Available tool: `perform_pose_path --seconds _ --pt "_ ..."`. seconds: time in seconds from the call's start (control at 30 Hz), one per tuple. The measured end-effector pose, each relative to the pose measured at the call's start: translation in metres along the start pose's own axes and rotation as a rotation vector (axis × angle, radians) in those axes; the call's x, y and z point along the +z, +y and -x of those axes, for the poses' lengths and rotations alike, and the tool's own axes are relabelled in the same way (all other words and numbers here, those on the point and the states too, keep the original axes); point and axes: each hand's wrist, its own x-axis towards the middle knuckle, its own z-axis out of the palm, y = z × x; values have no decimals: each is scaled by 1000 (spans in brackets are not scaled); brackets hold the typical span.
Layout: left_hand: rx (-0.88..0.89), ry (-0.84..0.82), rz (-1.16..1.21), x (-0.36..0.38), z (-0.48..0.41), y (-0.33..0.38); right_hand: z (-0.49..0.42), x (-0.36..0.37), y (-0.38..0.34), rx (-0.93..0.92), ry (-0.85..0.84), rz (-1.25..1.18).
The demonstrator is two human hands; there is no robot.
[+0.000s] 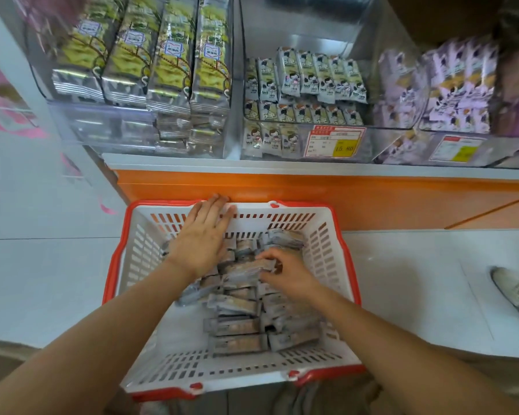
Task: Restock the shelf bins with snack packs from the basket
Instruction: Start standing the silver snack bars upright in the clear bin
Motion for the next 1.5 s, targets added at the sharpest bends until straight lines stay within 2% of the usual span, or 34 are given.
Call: perform_pose_path --seconds 0.1,0.2,0.27,0.4,0.53,0.77,0.83,0.93,1.0,1.07,1.17,1.27,1.5 --pt "56 -98 245 -17 -4 10 9 -25 -23 -51 153 -164" --pt "-27 -267 579 -41 -3 30 19 -45 -46 -143 267 -335" --pt "-80 -317 824 -53 0 40 27 -56 -62 -205 306 -426" --pt "-102 -211 1032 -74 3 51 41 -70 -83 -299 351 -527" --pt "-161 -85 1300 -98 6 66 58 -75 -89 -362 359 -414" --pt "-146 -78 1399 -124 8 90 81 -74 -97 -435 427 -310" --pt "-117 39 1222 -133 8 93 85 -81 -104 -462 461 -314" --pt "-81 482 637 -142 5 80 89 -98 -121 -497 521 -319" --pt "-55 681 350 -150 3 65 86 -113 -136 -510 582 -301" --pt "-60 709 158 -158 0 49 78 -130 -153 -527 641 -286" --pt "-104 642 -36 -162 -5 29 52 -153 -178 -523 692 -208" --pt "-151 615 -86 -154 -10 17 19 -170 -196 -439 714 -105" --pt "-112 771 -164 -129 -28 2 -65 -192 -216 -257 727 165"
